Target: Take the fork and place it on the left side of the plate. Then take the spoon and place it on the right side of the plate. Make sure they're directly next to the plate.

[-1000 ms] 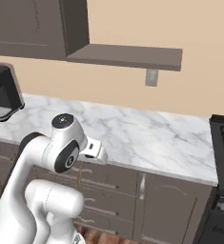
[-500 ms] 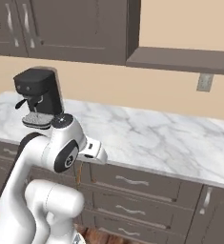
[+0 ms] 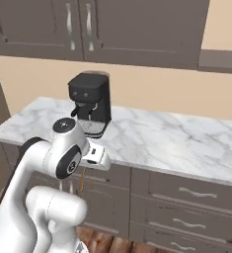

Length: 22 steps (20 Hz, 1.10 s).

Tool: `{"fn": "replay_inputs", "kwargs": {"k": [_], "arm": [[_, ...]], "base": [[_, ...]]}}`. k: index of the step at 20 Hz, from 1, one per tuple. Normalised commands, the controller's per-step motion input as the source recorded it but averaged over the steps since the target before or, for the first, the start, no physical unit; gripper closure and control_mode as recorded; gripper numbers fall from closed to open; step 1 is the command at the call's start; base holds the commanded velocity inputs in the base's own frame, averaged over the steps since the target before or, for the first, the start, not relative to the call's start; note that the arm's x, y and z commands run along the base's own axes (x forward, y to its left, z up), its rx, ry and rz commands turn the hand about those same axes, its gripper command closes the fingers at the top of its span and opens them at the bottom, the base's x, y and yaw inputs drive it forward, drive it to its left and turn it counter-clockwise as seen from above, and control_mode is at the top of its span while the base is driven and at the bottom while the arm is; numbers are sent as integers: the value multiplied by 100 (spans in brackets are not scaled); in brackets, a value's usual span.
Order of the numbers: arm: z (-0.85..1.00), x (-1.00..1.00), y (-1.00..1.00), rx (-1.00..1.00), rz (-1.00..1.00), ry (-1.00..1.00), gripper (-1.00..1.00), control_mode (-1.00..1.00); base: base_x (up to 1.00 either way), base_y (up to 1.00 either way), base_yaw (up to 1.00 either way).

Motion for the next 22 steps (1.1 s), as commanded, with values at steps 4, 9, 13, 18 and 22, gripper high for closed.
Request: {"fn": "replay_inputs", "kwargs": {"k": [4, 9, 13, 18, 22], "arm": [[0, 0, 0, 0, 0, 0, 100, 100], [0, 0, 0, 0, 0, 0, 100, 100], [0, 0, 0, 0, 0, 0, 100, 100], [0, 0, 0, 0, 0, 0, 100, 100], [0, 0, 0, 0, 0, 0, 100, 100]], "base": [[-55, 100, -15], [-87, 78, -19], [-100, 42, -19], [-100, 18, -14], [-100, 15, -11]]}}
